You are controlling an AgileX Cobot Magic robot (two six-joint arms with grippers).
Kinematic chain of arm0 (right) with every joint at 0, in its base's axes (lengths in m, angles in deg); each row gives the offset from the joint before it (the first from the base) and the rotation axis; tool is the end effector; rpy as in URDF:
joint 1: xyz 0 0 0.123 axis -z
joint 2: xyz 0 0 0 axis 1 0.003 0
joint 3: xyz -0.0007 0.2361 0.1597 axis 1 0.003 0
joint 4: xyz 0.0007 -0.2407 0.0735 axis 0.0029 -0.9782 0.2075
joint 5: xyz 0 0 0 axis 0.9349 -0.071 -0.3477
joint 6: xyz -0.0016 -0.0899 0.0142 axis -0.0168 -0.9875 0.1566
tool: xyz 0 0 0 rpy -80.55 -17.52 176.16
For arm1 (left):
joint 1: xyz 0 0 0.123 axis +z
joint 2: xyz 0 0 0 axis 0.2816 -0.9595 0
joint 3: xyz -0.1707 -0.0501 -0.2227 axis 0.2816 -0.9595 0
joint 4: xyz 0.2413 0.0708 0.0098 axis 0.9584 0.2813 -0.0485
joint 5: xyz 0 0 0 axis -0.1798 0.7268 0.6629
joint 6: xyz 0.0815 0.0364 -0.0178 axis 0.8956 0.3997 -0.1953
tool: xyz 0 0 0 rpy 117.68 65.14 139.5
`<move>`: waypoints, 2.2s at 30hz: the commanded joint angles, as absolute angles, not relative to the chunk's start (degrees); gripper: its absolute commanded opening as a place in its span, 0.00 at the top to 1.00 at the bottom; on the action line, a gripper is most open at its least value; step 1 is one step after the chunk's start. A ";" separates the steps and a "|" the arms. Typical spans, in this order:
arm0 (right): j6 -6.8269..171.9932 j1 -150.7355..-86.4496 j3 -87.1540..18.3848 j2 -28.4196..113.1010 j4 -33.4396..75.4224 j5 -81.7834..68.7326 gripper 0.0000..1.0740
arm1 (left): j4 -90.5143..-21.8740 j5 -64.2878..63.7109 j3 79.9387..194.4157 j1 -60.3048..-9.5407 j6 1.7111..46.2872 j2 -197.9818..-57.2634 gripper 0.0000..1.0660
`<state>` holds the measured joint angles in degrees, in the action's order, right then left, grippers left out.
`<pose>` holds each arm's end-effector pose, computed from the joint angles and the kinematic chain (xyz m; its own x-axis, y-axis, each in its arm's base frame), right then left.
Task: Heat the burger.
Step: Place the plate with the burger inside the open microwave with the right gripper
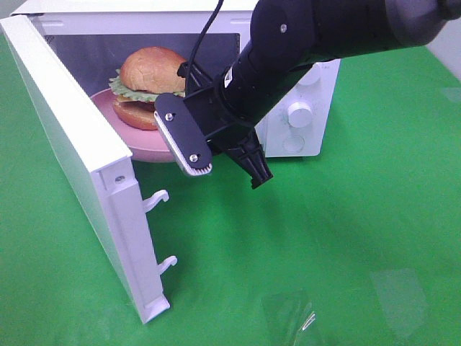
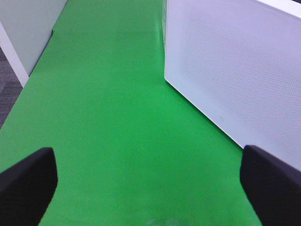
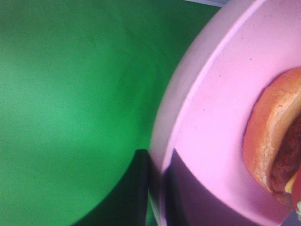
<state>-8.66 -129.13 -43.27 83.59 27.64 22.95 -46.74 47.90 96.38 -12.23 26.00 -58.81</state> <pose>0.3192 0.2674 0.2019 0.6524 -0.7565 -0.0459 -0.6323 -0.5100 -0.5832 -0.0062 -0.0075 0.2834 -0.4117 0.0251 -0.9110 0.0211 0.9996 0.0180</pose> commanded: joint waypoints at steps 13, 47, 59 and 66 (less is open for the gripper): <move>-1.56 -129.02 -51.63 88.58 18.99 19.97 1.00 | -46.97 47.55 96.38 -12.35 25.83 -57.78 0.06; 16.55 -128.33 -70.82 102.50 8.27 28.68 1.00 | -46.97 47.55 96.38 -12.35 25.83 -57.78 0.06; 22.05 -128.33 -77.01 106.00 4.26 32.81 1.00 | -46.97 47.55 96.38 -12.35 25.83 -57.78 0.06; 21.82 -128.33 -77.30 106.74 4.26 32.81 1.00 | -46.97 47.55 96.38 -12.35 25.83 -57.78 0.06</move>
